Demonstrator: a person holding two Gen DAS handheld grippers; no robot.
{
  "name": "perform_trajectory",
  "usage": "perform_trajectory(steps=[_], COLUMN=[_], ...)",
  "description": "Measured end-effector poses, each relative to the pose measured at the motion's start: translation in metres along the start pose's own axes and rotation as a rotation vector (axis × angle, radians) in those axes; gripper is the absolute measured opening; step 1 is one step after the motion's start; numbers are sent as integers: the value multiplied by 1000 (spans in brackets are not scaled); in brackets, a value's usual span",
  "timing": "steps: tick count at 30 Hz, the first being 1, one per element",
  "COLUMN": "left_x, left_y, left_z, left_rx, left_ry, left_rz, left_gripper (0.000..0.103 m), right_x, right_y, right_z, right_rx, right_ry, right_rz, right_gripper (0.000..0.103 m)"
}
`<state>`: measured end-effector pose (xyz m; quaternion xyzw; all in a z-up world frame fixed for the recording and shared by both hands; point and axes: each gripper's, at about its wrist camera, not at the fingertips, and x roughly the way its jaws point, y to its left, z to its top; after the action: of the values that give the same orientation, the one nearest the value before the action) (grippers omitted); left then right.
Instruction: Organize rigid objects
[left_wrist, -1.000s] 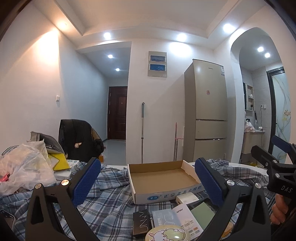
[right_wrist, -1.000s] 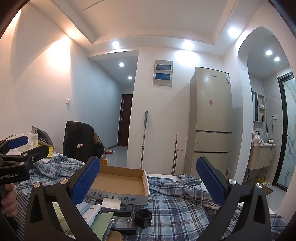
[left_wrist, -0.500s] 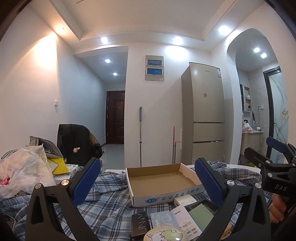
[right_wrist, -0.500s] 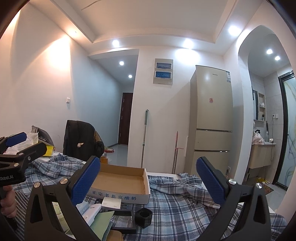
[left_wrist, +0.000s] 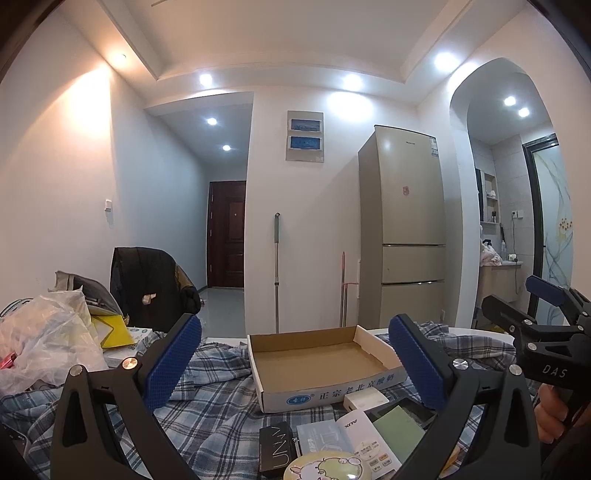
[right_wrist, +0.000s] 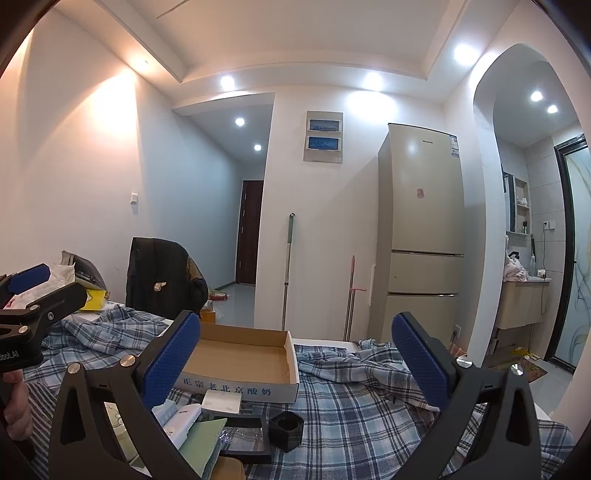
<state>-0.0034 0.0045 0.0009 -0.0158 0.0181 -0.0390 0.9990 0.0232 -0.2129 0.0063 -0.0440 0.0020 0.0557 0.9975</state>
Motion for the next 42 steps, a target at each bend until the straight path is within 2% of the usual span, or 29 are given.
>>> perform_trajectory(steps=[34,39,42], left_x=[2,3,2], left_y=[1,1,2], left_z=[0,2,2], left_rx=[9,3,-2], left_ry=[22,30,27], left_rz=[19,22,33], left_gripper=[103,103,103], right_x=[8,8,10], right_y=[-3,0,-3], right_z=[-3,-4,-3], right_rx=[17,-2,12], right_ry=[31,42,54], right_rz=[-5,-47,-44], right_gripper=[103,103,103])
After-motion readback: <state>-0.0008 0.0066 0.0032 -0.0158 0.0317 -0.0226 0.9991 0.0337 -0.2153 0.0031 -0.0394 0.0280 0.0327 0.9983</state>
